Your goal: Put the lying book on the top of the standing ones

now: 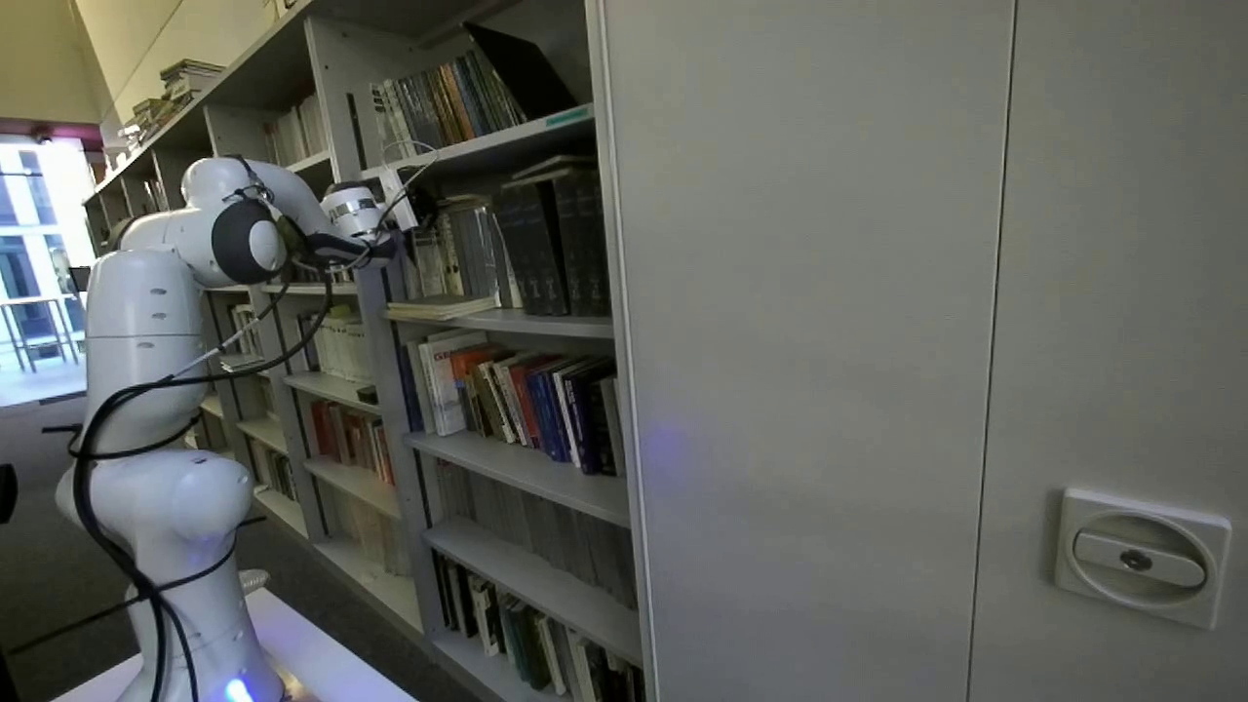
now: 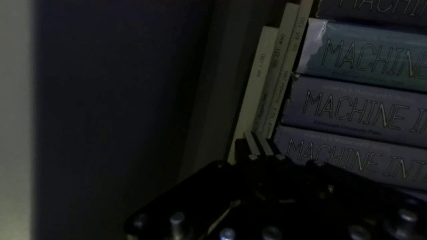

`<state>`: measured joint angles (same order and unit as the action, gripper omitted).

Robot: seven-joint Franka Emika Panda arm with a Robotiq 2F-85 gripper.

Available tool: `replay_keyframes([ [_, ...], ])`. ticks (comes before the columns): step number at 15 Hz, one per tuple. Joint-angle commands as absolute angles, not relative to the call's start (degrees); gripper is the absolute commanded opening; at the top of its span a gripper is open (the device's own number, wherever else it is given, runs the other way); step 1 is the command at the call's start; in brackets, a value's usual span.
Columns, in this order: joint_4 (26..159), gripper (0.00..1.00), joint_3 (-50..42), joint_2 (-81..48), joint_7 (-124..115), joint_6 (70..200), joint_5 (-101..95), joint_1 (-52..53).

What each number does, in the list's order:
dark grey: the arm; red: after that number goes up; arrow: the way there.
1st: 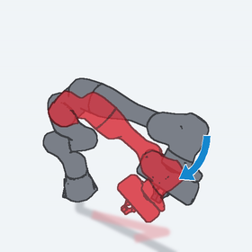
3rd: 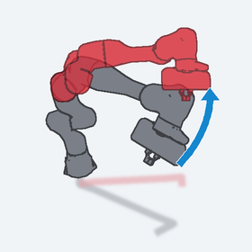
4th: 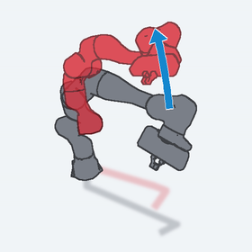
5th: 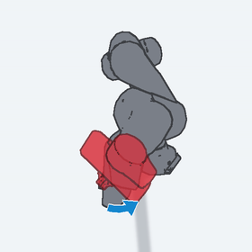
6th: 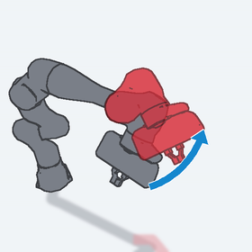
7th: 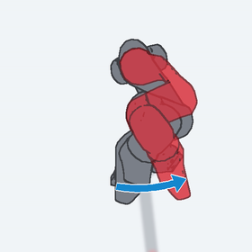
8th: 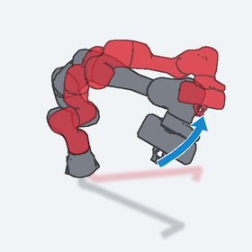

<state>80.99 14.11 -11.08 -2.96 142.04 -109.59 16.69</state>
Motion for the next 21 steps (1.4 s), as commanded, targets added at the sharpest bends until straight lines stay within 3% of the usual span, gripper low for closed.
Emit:
replay_keyframes([
  [1, 77.78, 0.00, 13.63, -12.86, -0.50, 141.56, -110.58, 17.13],
  [21, 78.13, 0.00, 16.72, -11.09, -0.70, 155.07, -111.04, 19.35],
])
